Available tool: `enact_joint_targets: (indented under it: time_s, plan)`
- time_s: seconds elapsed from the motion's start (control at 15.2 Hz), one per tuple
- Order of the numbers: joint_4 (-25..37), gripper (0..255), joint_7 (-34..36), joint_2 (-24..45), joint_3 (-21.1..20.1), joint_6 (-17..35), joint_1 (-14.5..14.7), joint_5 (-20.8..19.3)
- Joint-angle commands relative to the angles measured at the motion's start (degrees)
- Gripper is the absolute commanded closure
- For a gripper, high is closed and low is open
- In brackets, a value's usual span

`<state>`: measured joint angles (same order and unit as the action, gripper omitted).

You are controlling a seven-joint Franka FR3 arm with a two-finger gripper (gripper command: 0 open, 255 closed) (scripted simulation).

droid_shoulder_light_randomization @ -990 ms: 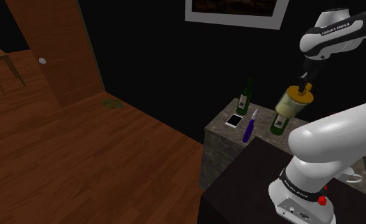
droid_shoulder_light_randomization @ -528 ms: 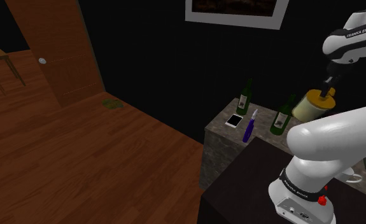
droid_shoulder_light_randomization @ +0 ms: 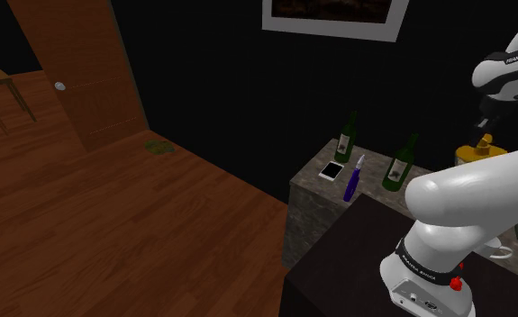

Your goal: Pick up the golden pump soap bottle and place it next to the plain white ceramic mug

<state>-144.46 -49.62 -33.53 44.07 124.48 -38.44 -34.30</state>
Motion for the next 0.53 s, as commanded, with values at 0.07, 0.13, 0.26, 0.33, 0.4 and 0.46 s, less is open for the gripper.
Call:
enact_joint_targets:
  time_s: [0.07, 0.13, 0.26, 0.33, 0.4, 0.46]
  plan:
    - [-1.3, 255, 0.2, 1.3, 1.3, 2.8, 0.2, -0.6]
    - [-1.8, 255, 0.3, 1.8, 1.7, 3.7, 0.2, -0.8]
    - [-2.6, 255, 0.5, 2.8, 2.6, 5.5, 0.4, -1.2]
    - [-3.0, 255, 0.6, 3.3, 3.1, 6.5, 0.5, -1.4]
    - [-3.5, 255, 0.7, 3.9, 3.5, 7.5, 0.6, -1.5]
    - [-3.8, 255, 0.8, 4.5, 4.0, 8.4, 0.7, -1.7]
